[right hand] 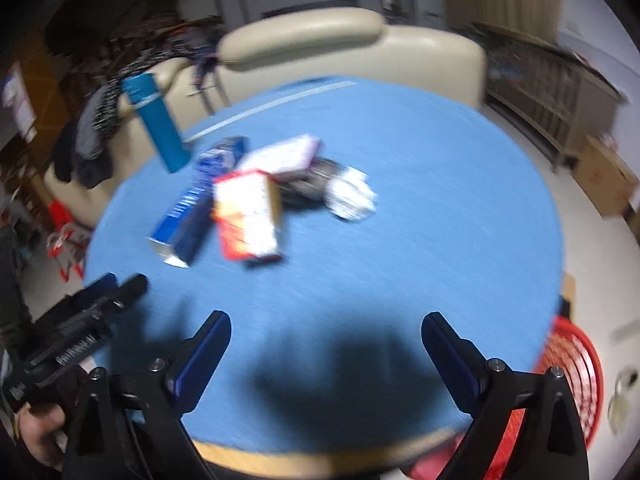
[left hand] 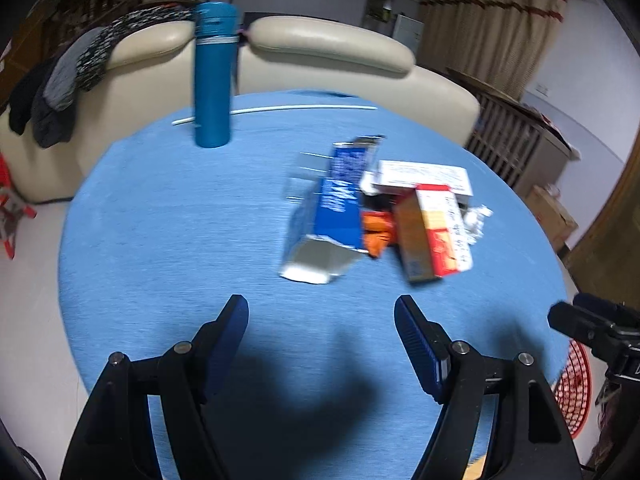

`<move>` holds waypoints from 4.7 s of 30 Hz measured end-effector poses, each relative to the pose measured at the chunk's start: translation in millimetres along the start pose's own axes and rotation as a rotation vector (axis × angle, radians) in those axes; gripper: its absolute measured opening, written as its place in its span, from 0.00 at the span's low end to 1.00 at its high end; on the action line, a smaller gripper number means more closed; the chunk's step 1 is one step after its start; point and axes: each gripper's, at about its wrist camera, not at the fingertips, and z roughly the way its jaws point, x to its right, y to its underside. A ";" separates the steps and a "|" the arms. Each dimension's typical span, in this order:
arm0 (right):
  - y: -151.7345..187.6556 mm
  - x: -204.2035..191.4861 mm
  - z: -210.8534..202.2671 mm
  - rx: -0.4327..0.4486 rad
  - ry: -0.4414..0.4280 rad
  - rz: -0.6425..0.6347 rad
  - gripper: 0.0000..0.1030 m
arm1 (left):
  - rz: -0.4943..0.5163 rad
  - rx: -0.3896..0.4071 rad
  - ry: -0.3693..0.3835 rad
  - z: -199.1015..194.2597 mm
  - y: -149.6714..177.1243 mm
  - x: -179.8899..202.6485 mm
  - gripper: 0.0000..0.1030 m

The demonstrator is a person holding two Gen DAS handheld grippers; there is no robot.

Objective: Collect trash
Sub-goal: 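Grasp the blue toothpaste box with the left tool while the right tool grasps the red-white medicine box, then carry both boxes over the red basket and open both tools to drop them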

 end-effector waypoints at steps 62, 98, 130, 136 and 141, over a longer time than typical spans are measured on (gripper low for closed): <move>7.9 28.6 13.9 0.076 -0.177 0.178 0.49 | 0.075 0.001 0.024 -3.7 -27.2 35.0 0.41; 76.2 147.6 -119.9 0.304 0.008 0.392 0.49 | 0.314 0.145 0.199 -90.1 -4.9 148.8 0.40; 166.9 267.1 -73.2 0.063 0.149 0.655 0.69 | 0.616 -0.007 0.378 -64.5 50.5 296.1 0.40; 176.3 277.0 -80.6 0.094 0.153 0.696 0.70 | 0.644 -0.052 0.423 -54.9 60.8 319.1 0.40; 177.7 289.4 -100.1 0.169 0.190 0.759 0.70 | 0.683 -0.104 0.469 -42.3 74.8 339.7 0.40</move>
